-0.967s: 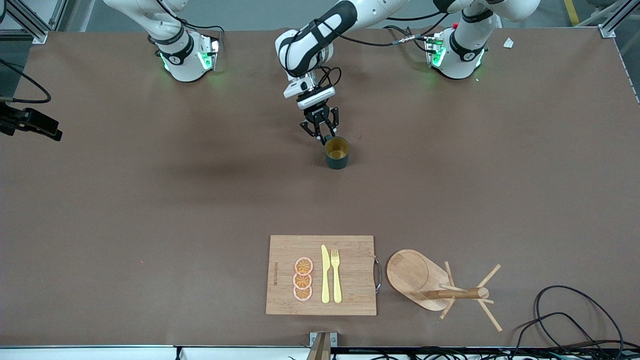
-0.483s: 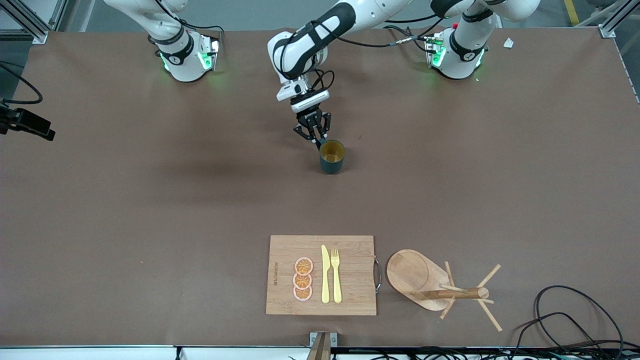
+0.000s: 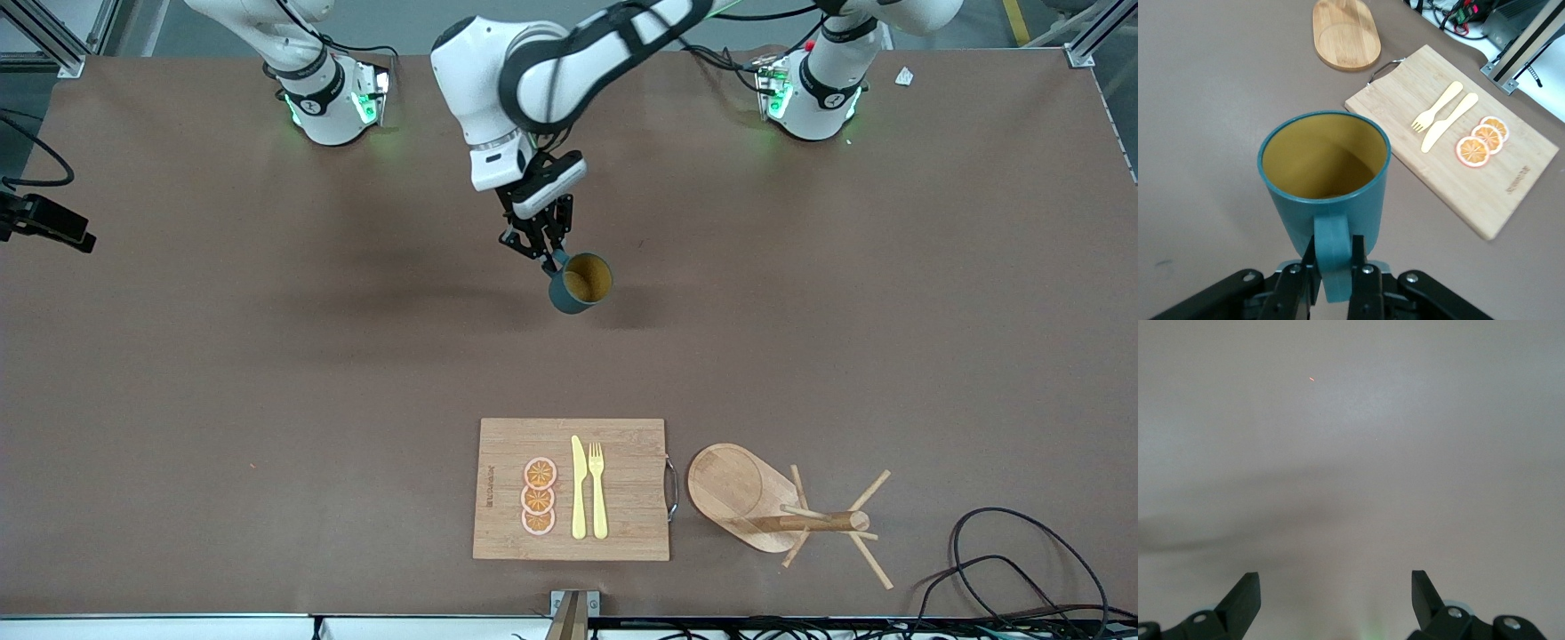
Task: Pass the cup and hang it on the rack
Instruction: 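Lift the teal mug with the left gripper toward the wooden rack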
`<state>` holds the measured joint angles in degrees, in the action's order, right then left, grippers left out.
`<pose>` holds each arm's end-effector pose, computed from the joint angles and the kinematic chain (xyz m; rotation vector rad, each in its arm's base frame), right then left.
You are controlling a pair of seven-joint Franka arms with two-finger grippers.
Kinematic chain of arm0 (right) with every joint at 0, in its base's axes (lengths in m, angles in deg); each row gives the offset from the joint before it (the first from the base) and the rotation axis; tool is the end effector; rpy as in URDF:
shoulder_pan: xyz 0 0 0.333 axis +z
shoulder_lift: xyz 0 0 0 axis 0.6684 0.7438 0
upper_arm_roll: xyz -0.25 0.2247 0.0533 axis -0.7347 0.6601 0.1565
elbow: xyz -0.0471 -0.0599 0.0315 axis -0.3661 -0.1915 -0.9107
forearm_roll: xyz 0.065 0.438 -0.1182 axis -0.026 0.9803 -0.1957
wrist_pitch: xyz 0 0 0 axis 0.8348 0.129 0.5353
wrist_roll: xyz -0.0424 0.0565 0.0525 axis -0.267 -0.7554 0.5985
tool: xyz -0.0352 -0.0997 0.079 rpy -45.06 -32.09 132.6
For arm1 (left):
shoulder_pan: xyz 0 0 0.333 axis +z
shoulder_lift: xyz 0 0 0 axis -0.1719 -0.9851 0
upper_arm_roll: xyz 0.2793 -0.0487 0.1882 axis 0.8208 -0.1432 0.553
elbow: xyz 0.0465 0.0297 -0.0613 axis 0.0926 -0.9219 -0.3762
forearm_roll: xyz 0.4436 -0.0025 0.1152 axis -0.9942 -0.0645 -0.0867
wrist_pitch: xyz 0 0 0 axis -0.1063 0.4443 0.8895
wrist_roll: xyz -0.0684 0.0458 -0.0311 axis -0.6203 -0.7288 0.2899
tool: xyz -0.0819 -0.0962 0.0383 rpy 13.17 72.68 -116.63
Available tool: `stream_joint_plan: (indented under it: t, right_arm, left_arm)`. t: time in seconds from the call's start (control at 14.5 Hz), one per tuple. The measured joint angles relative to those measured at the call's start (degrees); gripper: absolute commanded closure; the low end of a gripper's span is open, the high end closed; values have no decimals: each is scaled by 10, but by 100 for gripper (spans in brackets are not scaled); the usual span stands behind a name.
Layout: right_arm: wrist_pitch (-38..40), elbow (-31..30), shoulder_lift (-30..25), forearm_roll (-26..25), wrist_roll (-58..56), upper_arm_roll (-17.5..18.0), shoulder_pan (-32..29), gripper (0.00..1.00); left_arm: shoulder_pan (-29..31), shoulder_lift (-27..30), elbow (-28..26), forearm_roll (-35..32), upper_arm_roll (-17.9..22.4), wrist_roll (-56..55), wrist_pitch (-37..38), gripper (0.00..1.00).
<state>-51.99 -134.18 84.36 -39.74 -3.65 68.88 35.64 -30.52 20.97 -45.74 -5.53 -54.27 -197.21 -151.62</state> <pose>0.6254 -0.0627 0.6374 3.0556 -0.2113 -0.0900 0.4372 -0.6584 0.3714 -2.7166 -1.2132 -0.7923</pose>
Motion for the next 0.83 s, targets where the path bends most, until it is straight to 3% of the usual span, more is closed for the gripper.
stream_joint_plan:
  t: [0.35, 0.55, 0.83]
  right_arm:
    - [-1, 1, 0, 8, 0, 3, 1, 0]
    - [1, 0, 0, 40, 0, 3, 0, 0]
    - [1, -2, 1, 45, 0, 2, 0, 0]
  left_arm:
    - [130, 56, 19, 193, -1, 78, -96, 99]
    - [212, 67, 20, 308, -2, 126, -154, 99]
    - [309, 69, 21, 469, -2, 196, -217, 99]
